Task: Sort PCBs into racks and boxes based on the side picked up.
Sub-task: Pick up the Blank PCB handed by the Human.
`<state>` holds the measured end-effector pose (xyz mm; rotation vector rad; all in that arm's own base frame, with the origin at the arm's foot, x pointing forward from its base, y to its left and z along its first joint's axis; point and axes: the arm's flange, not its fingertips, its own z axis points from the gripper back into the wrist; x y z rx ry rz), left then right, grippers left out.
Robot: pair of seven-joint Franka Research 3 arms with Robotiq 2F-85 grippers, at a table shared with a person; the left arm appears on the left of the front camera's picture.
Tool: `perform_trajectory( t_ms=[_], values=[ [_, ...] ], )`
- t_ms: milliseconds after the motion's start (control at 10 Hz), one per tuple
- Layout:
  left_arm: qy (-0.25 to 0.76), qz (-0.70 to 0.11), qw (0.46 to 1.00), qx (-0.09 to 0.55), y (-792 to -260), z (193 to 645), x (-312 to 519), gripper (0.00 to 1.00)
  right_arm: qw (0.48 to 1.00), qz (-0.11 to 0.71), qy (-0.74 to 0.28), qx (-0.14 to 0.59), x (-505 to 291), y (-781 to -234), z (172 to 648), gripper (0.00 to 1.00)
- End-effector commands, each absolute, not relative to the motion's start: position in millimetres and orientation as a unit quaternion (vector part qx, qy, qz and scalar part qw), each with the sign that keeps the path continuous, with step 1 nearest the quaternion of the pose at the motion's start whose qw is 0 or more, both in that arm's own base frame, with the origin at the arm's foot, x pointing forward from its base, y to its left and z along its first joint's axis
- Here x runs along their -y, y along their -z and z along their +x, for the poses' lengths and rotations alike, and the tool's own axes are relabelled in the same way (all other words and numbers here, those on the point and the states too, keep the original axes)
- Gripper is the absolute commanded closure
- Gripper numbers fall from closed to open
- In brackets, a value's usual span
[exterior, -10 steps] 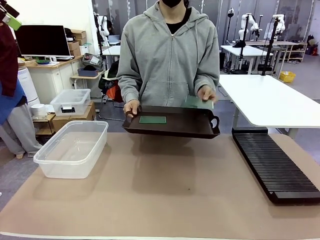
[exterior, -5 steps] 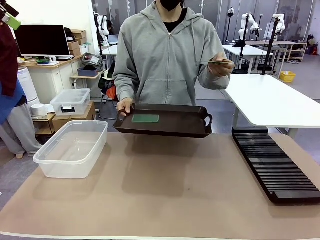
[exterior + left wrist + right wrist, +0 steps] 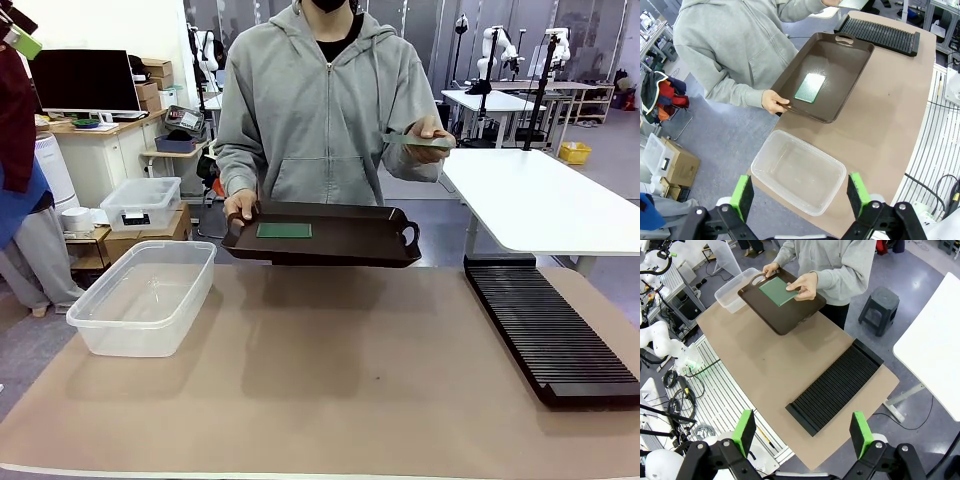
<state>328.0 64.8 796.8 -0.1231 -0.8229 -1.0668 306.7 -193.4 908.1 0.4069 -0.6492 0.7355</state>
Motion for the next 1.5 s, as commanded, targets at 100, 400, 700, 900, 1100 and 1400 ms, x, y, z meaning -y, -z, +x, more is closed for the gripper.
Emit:
perform_trajectory(
  t_ms=[100, 400, 700, 900, 1100, 1400],
  values=[
    [0.493, -0.055, 0.78, 0.38, -796.4, 327.5, -65.3, 0.0, 0.862, 0.194, -0.353, 0.308, 191.8, -908.1, 305.8, 0.0],
    [0.493, -0.055, 0.78, 0.38, -796.4, 327.5, -65.3, 0.0, 0.862, 0.194, -0.353, 0.308, 191.8, -908.1, 305.8, 0.0],
    [0.493, -0.055, 0.78, 0.38, -796.4, 327.5, -65.3, 0.0, 0.862, 0.194, -0.353, 0.308, 191.8, -908.1, 305.8, 0.0],
    [0.493, -0.055, 0.78, 0.38, -796.4, 327.5, -65.3, 0.0, 0.862, 0.194, -0.353, 0.308, 191.8, -908.1, 305.8, 0.0],
    [0.493, -0.055, 0.78, 0.38, -796.4, 327.5, -65.3, 0.0, 0.862, 0.194, -0.353, 0.308, 191.8, -908.1, 305.8, 0.0],
    [0.493, -0.055, 0.78, 0.38, -796.4, 327.5, -65.3, 0.0, 0.862, 0.194, -0.353, 0.308, 191.8, -908.1, 305.8, 0.0]
  ],
)
